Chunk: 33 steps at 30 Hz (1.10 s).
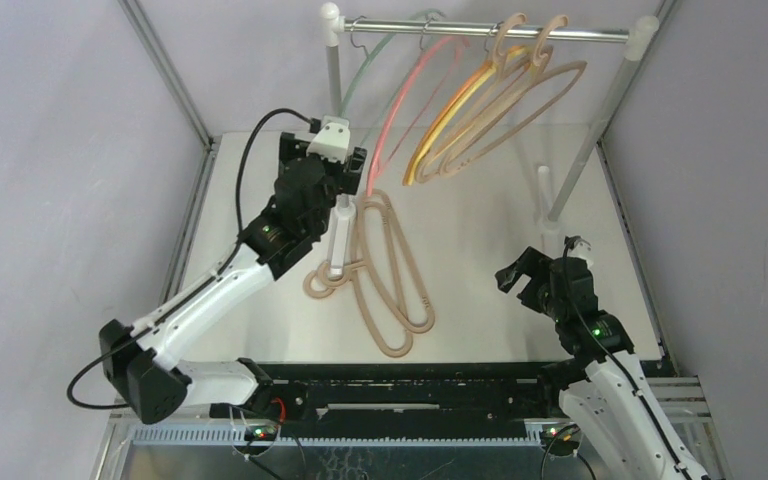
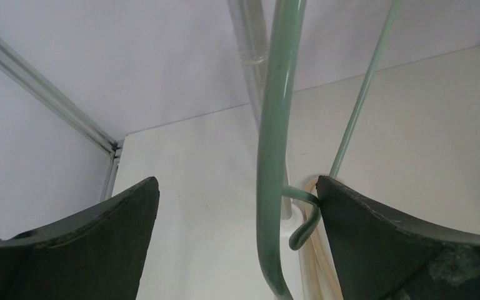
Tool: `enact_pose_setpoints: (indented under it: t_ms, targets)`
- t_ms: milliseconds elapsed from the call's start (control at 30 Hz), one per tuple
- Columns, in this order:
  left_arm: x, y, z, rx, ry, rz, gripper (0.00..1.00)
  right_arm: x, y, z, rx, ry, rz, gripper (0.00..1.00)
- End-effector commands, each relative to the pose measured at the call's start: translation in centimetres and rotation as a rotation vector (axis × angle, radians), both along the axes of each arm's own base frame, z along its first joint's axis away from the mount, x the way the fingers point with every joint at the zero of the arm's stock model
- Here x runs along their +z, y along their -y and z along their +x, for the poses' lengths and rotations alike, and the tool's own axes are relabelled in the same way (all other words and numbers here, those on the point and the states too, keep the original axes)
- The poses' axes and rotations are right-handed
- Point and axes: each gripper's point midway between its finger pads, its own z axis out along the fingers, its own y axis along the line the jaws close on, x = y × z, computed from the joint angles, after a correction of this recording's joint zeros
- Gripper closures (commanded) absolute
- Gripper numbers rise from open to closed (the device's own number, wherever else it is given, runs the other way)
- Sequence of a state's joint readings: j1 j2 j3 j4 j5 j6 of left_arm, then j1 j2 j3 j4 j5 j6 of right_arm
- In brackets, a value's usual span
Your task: Organize the hangers
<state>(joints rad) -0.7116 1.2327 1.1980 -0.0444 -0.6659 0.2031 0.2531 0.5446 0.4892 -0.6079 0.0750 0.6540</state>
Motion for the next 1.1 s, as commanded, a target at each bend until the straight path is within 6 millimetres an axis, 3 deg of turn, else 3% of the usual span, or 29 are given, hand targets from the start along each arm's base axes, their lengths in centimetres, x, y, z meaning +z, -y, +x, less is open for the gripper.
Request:
enact_pose_setpoints:
  t_ms: [0,167,367,733,900,1067]
  targets:
    - [4.0,1.3,1.9,-0.042,0.108,-0.065,0.01,1.1,0.4,0.5,-0.019,0.037,-0.017,0.00]
    - [5.8,2.7,2.1,-0.107,0.136,-0.098,0.00,0.7,0.5,0.5,-0.025,0.024,-0.028,0.00]
    - [6.6,3.6,0.8,-0.226,0.104,-0.142,0.01,-0.1,0.4,0.8,-0.022,0.012,-0.031,0.00]
    - [9.8,0.6,-1.6,-0.256,0.135,-0.236,0.01,-1.2,0.1,1.2,-0.015,0.000,-0.025,0.00]
    - [11.7,1.0,-2.9,-0.348,0.166,-0.305,0.00,-1.7,0.0,1.1,-0.013,-0.008,-0.024,0.00]
    - [12.3,1.2,-4.1,-0.395,0.174,-0.336,0.01,-1.6,0.3,1.1,-0.020,0.000,-0.032,0.00]
